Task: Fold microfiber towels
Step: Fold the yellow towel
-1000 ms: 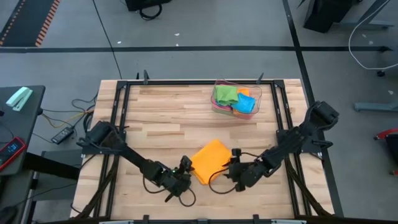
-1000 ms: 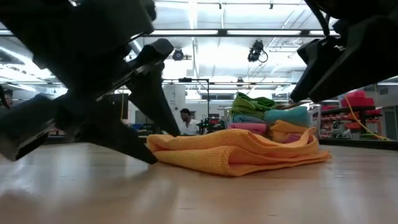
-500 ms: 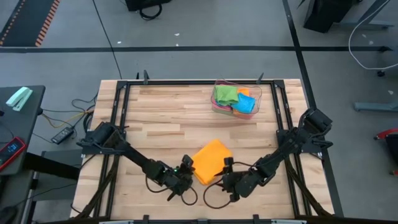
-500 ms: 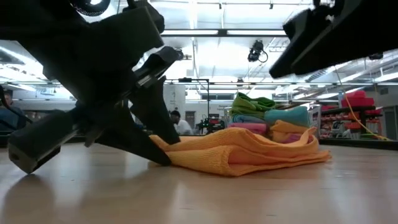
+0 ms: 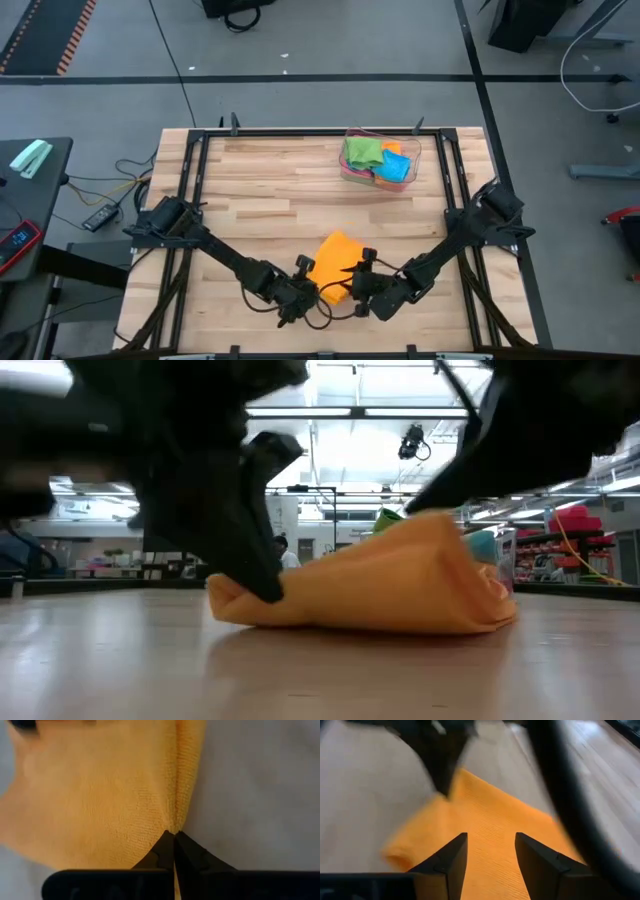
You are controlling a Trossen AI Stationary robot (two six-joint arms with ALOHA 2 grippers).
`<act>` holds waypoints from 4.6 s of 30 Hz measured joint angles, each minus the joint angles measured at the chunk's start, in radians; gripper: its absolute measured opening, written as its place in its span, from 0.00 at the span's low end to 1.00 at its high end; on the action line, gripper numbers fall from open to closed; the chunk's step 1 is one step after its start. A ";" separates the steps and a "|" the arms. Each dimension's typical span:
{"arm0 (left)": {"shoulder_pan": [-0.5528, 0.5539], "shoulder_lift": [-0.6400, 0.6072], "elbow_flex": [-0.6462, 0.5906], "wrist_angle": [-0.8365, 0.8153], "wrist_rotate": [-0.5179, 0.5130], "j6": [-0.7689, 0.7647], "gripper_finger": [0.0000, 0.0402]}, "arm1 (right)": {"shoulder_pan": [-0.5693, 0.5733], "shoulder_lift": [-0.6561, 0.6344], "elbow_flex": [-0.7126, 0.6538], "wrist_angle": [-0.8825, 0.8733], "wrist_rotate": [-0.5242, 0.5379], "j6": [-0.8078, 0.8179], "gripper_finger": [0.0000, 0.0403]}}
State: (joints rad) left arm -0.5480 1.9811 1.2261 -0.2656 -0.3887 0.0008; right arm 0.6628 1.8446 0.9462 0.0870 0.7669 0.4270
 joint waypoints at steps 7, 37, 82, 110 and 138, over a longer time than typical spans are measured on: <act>0.000 0.000 0.068 -0.025 0.163 -0.074 0.02 | -0.027 0.128 0.009 0.062 0.105 -0.029 0.43; 0.053 -0.007 0.190 -0.092 0.304 -0.007 0.05 | -0.108 0.037 0.017 0.078 -0.106 -0.336 0.43; 0.261 -0.004 0.189 -0.054 0.303 0.046 0.07 | -0.046 -0.035 -0.236 -0.056 -0.129 0.060 0.43; 0.304 0.019 0.187 -0.047 0.257 0.112 0.42 | -0.035 -0.033 -0.236 -0.034 -0.130 0.060 0.43; 0.215 0.115 0.188 -0.012 0.252 -0.017 0.50 | -0.026 -0.057 -0.237 -0.057 -0.129 0.060 0.43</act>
State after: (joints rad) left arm -0.3326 2.0963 1.4138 -0.2779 -0.1368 -0.0158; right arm 0.6370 1.7872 0.7090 0.0304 0.6384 0.4871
